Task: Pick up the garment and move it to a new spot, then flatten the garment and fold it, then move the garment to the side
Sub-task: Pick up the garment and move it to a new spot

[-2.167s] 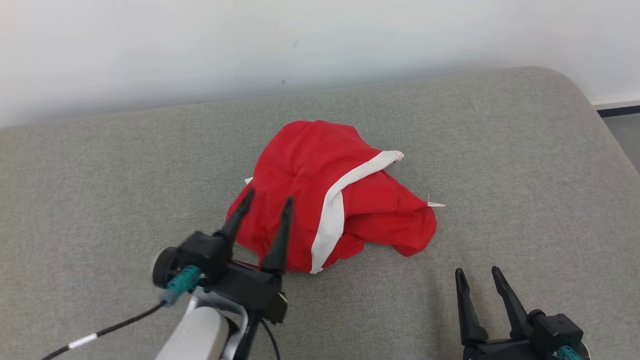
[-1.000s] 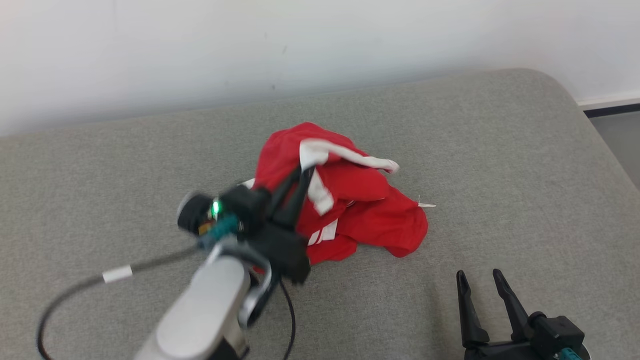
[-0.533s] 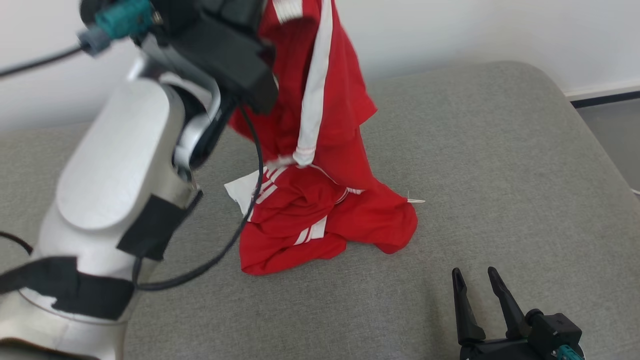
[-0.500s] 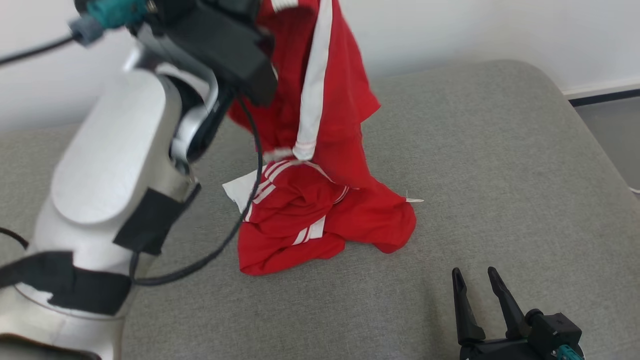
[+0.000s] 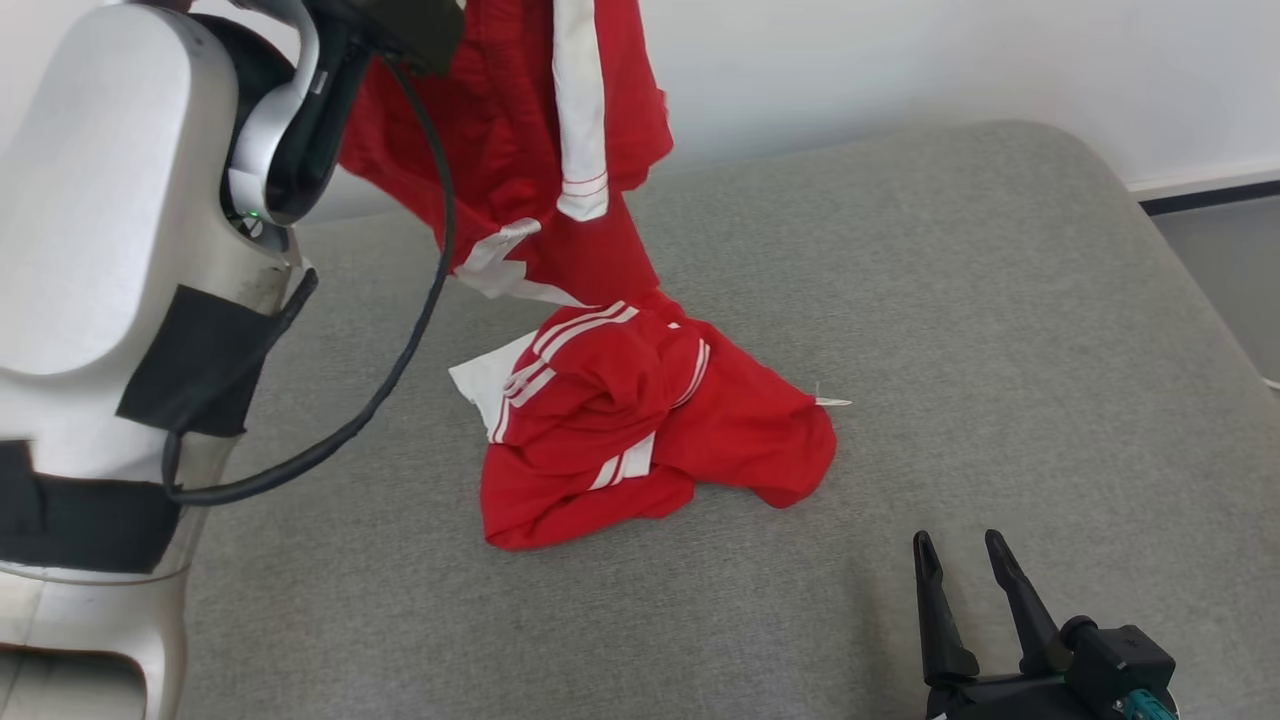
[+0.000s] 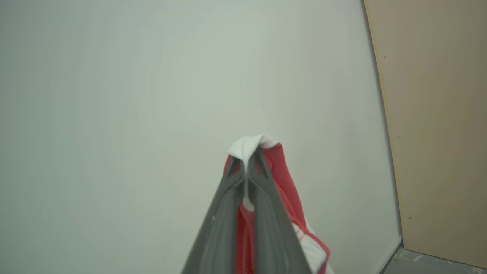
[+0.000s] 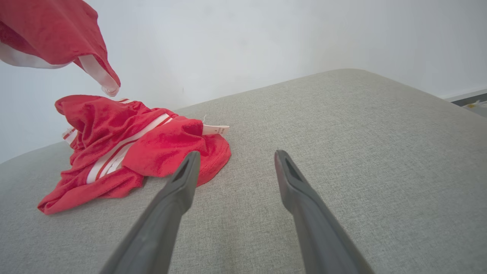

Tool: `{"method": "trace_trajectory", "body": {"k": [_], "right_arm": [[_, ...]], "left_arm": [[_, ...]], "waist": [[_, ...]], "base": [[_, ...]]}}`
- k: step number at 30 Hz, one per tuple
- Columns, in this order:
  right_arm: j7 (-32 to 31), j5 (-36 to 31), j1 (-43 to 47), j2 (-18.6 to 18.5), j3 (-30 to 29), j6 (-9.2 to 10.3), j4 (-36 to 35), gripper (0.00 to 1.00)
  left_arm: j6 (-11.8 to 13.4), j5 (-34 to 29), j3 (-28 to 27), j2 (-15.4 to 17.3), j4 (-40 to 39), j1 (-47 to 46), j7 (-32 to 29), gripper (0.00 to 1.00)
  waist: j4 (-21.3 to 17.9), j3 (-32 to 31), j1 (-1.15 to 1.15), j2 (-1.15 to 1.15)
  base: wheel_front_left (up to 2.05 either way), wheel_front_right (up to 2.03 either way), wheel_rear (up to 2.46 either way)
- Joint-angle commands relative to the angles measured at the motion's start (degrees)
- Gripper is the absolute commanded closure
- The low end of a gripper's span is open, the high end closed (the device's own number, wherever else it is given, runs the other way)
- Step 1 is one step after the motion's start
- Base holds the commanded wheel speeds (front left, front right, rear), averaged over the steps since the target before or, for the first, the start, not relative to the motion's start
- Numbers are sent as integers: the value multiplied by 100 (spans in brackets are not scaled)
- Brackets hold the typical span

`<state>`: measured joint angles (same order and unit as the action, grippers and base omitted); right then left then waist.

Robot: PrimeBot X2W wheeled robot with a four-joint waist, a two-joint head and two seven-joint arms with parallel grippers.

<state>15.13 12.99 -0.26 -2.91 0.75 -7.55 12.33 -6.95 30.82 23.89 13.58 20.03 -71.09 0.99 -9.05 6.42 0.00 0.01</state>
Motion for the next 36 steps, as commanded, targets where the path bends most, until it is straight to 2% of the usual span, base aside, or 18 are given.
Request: {"method": "trace_trajectory", "body": {"k": [1, 10, 22, 31, 34, 36], "right_arm": [[3, -62, -3, 6, 1, 12, -33, 0], [3, -188, 4, 6, -45, 12, -150, 0], [3, -530, -70, 4, -25, 12, -457, 0], [3, -852, -105, 4, 33, 12, -790, 0], [3, -952, -124, 4, 77, 12, -926, 0], [2, -989, -123, 3, 96, 12, -976, 0]], "left_arm": [[37, 6, -40, 57, 22, -51, 46, 100], [112, 8, -177, 349, 125, 200, 159, 100], [260, 150, -618, 960, 463, 658, 500, 100], [335, 254, -1088, 1693, 787, 935, 726, 100], [354, 286, -1339, 2086, 1006, 1032, 870, 100], [393, 313, -1445, 2184, 1097, 1088, 924, 100]], "waist": [[124, 19, 0, -1], [776, 138, 0, -1], [1831, 492, 0, -1], [2315, 905, 0, -1], [2434, 1071, 0, -1], [2462, 1123, 0, -1]], "base": [[0, 0, 0], [0, 0, 0], [0, 0, 0], [0, 0, 0], [0, 0, 0], [0, 0, 0]]}}
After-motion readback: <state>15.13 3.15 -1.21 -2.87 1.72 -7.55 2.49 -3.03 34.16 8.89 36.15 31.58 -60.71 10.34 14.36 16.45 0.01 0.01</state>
